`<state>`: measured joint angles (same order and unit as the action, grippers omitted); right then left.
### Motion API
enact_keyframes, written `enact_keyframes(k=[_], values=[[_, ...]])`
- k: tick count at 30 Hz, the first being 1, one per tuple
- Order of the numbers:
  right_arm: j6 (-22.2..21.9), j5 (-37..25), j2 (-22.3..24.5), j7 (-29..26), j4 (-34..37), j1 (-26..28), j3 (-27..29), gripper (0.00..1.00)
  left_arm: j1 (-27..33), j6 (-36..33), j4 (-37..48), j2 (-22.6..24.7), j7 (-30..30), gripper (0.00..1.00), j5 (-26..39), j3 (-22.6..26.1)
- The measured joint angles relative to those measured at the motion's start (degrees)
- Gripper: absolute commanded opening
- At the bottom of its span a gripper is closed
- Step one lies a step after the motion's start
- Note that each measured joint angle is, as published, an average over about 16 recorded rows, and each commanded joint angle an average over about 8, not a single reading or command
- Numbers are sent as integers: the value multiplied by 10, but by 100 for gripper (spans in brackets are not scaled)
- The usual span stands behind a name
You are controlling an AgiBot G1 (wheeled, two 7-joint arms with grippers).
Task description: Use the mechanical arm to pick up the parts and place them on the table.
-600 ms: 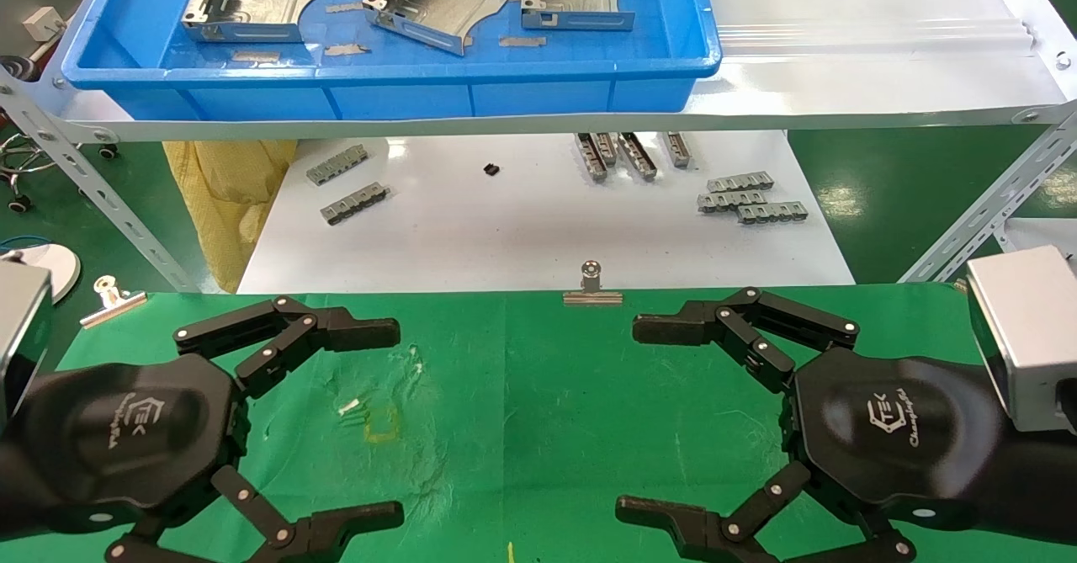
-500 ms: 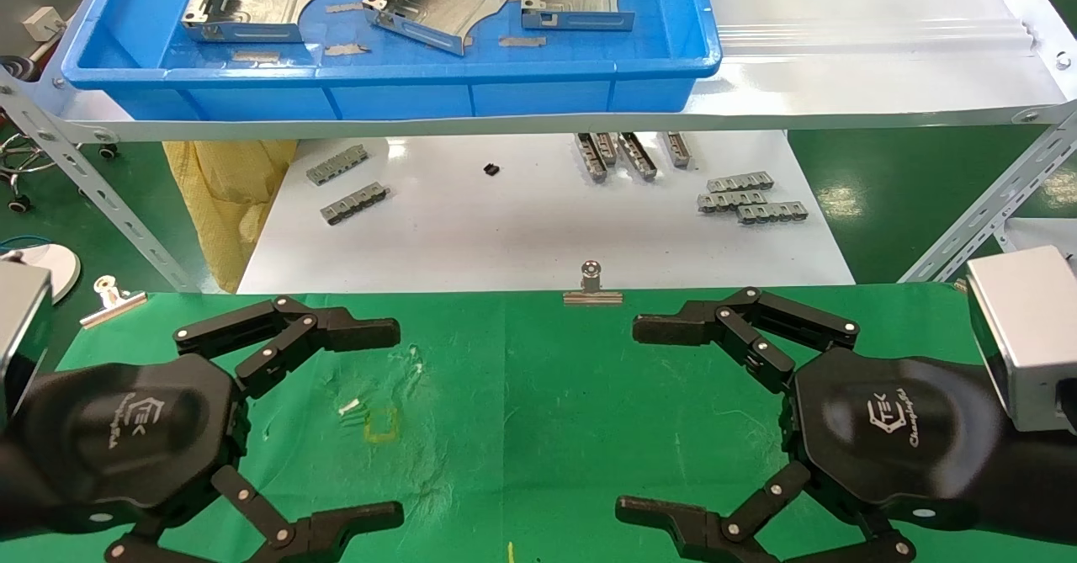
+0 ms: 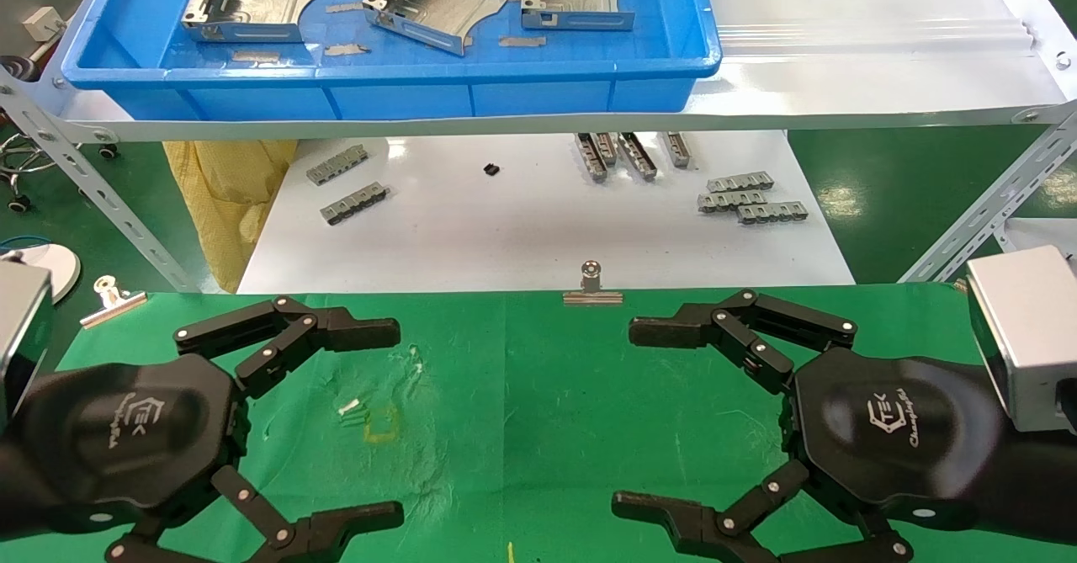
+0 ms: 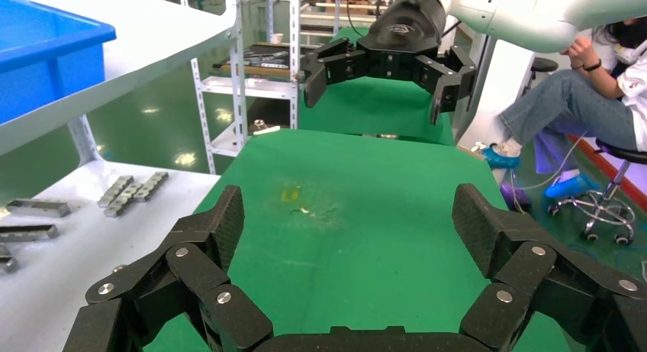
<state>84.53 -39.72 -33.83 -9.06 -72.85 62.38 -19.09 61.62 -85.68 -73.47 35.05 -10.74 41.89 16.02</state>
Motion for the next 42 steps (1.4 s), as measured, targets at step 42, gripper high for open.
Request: enact_keyframes(k=[42], values=[[0, 0, 0, 0, 0, 0, 0, 0, 103, 32, 27, 30, -33, 100, 41, 13]])
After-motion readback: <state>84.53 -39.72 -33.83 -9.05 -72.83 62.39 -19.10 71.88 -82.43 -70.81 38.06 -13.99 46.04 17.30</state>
